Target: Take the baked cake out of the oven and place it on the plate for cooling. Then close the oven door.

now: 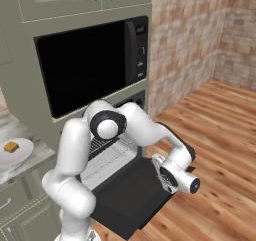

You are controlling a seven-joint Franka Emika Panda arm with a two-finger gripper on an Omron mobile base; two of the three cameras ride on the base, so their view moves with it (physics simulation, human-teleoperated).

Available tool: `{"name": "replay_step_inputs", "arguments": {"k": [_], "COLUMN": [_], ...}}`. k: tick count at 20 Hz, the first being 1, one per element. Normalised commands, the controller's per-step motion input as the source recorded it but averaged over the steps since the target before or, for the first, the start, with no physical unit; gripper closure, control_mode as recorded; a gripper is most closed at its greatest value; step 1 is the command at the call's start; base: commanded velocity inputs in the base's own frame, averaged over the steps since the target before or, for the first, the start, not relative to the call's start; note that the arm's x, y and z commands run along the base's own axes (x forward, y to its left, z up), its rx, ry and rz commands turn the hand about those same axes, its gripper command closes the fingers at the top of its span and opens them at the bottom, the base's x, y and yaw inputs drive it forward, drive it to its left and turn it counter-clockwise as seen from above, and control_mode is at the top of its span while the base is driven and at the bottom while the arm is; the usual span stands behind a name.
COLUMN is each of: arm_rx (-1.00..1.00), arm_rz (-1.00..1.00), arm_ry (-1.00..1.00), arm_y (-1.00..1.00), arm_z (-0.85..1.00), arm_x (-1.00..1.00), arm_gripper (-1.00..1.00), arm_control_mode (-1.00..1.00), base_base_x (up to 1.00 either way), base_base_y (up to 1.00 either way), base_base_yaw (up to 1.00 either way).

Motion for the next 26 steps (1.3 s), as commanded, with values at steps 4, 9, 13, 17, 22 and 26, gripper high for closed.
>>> {"name": "replay_step_inputs", "arguments": {"k": [4, 9, 13, 17, 22, 26], "arm_rx": [-0.07, 0.00, 0.00, 0.07, 0.14, 0.09], "arm_rz": [0.12, 0.12, 0.16, 0.18, 0.13, 0.10], "arm_ry": [-0.11, 0.00, 0.05, 0.02, 0.01, 0.00], "arm_y": [-0.90, -0.94, -0.54, -0.11, 0.00, 0.02], "arm_z": [-0.14, -0.67, -1.00, -0.96, -1.00, -1.00], "arm_x": [-0.38, -0.13, -0.01, 0.00, 0.00, 0.00], "arm_gripper": [-1.00, -1.00, -1.00, -1.00, -1.00, -1.00], "arm_control_mode": [-1.00, -1.00, -1.00, -1.00, -1.00, -1.00], "base_base_x": [0.00, 0.00, 0.00, 0.00, 0.00, 0.00], "base_base_y": [0.00, 0.00, 0.00, 0.00, 0.00, 0.00], "base_base_yaw": [0.00, 0.00, 0.00, 0.00, 0.00, 0.00]}}
